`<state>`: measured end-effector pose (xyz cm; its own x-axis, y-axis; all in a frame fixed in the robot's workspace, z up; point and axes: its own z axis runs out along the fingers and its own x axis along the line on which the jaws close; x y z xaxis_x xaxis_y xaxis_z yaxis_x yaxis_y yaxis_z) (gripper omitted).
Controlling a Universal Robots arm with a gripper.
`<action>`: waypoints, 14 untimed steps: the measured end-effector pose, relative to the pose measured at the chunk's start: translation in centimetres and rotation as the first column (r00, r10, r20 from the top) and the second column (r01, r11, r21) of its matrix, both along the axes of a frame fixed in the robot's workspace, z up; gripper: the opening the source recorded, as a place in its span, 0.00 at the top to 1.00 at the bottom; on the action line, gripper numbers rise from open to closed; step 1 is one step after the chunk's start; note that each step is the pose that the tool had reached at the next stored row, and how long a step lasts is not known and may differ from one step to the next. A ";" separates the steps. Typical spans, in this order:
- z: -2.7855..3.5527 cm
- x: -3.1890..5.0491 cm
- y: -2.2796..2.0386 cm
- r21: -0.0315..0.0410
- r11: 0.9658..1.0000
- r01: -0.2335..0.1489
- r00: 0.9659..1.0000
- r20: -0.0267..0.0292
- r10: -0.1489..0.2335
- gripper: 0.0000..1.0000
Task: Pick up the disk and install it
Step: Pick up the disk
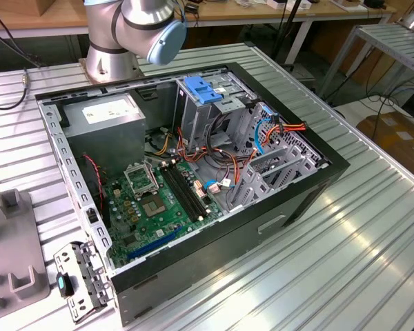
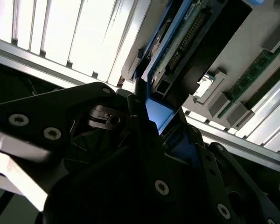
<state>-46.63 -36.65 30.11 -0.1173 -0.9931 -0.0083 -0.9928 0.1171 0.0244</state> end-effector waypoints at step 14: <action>-0.07 0.00 0.00 0.000 1.000 -0.019 1.000 0.000 0.019 0.62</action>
